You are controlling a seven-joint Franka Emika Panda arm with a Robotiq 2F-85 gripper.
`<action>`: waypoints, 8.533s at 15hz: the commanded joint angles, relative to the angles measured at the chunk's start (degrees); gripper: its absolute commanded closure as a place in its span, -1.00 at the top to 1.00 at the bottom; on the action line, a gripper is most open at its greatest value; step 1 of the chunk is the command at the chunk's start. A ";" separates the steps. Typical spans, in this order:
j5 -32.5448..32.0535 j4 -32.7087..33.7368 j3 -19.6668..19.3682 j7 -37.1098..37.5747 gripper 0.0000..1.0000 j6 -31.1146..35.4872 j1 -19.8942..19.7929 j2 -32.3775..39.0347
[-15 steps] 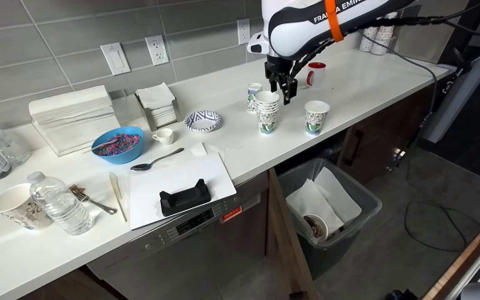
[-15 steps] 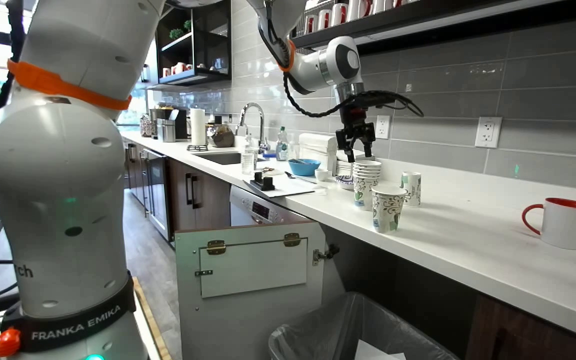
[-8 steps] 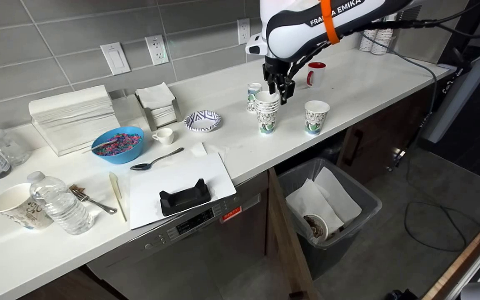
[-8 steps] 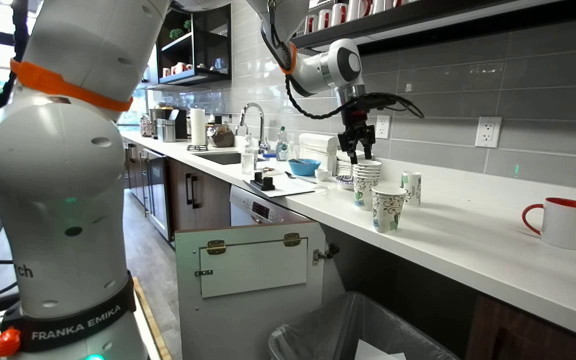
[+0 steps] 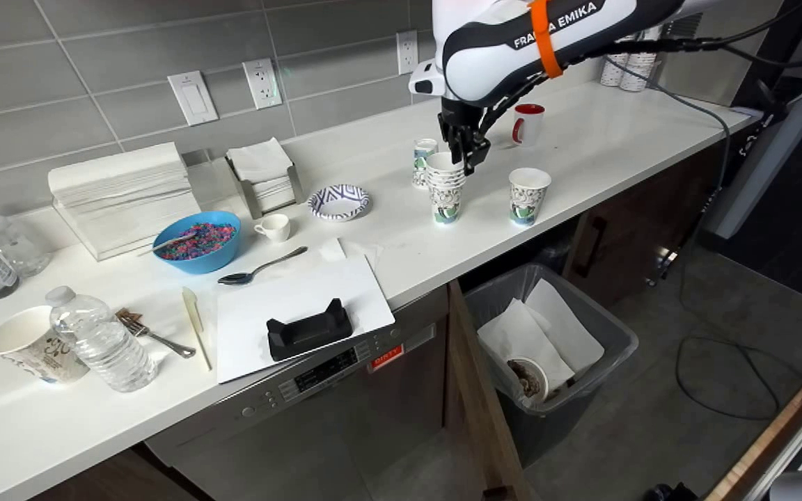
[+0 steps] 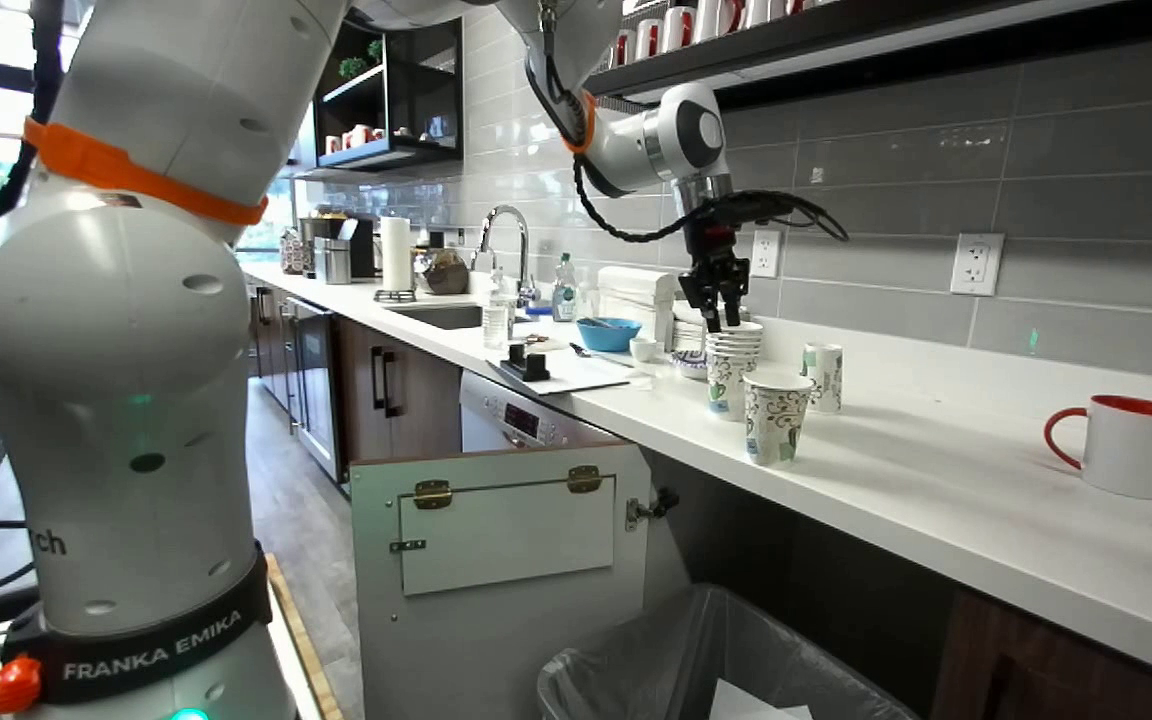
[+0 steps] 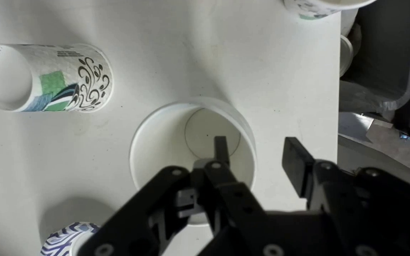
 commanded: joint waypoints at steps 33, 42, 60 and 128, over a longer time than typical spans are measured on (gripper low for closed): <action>-21.90 7.90 -4.06 17.19 -0.98 -10.83 8.80 -0.49; -5.98 6.67 -0.11 11.38 -0.98 -10.82 3.95 0.28; -5.21 1.61 -0.55 14.26 -0.98 -9.40 4.29 -1.03; -24.06 -3.08 0.64 35.81 -0.98 -15.01 7.40 -15.43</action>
